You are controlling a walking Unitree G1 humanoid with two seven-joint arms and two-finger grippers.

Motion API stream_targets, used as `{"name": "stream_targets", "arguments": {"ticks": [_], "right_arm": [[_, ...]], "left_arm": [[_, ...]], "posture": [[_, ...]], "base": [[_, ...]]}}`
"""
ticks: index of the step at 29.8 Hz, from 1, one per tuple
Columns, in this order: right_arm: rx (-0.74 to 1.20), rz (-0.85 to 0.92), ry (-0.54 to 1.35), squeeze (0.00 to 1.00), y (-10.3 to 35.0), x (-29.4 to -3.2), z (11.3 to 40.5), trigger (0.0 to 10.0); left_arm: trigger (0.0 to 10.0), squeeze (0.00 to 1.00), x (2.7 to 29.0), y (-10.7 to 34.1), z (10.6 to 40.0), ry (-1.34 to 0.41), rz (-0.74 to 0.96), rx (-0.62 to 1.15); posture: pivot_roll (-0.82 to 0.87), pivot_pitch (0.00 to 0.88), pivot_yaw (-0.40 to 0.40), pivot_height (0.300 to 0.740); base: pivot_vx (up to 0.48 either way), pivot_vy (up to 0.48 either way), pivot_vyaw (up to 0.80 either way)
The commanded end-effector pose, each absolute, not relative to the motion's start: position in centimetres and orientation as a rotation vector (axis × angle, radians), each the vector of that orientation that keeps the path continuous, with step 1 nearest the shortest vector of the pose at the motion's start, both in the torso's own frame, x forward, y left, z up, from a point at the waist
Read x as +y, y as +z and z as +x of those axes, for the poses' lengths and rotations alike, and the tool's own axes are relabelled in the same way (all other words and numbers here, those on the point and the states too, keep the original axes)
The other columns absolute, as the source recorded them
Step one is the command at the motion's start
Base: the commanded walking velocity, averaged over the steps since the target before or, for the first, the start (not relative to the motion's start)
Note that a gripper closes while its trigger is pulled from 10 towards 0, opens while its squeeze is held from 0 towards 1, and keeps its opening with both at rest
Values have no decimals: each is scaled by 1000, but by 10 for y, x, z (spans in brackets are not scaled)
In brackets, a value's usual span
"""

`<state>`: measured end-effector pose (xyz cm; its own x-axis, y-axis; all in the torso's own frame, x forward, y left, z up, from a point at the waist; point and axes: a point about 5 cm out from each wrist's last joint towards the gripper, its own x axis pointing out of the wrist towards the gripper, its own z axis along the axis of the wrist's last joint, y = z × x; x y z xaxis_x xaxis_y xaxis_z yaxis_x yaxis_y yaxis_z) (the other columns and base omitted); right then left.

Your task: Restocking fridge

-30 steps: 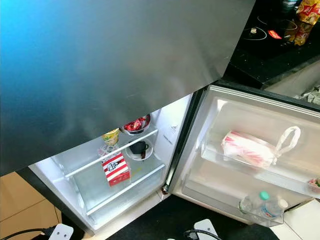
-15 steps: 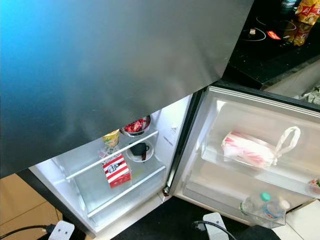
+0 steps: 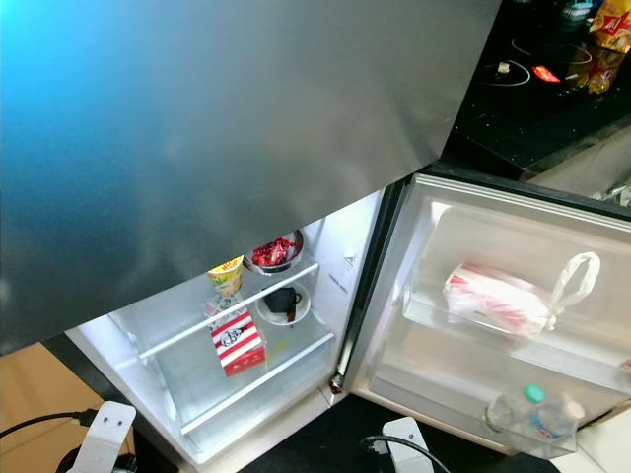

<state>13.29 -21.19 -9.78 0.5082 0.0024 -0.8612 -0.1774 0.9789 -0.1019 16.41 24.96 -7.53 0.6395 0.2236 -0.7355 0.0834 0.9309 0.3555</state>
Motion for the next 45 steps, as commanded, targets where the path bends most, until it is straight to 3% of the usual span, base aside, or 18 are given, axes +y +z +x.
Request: {"name": "stream_targets", "arguments": {"ticks": [1,12,20,30,45], "right_arm": [[1058,-184,123,0,-100,-212,127,10000],[1010,-141,93,0,-97,-204,140,10000],[1046,-146,120,0,-102,-196,127,10000],[1053,-137,93,0,-102,-201,125,10000],[1049,-135,90,0,-102,-201,127,10000]], "left_arm": [[10000,0,252,-77,161,100,367,895],[10000,0,255,-79,151,44,420,909],[10000,0,249,-74,165,21,417,870],[10000,0,250,-76,161,13,436,883],[10000,0,251,-79,155,36,418,907]], "posture": [[3,0,-18,740],[-23,0,18,740],[-22,0,26,740],[-23,0,24,740],[-23,0,24,740]], "base": [[0,0,0],[0,0,0],[0,-427,0],[0,-428,0],[0,0,0]]}}
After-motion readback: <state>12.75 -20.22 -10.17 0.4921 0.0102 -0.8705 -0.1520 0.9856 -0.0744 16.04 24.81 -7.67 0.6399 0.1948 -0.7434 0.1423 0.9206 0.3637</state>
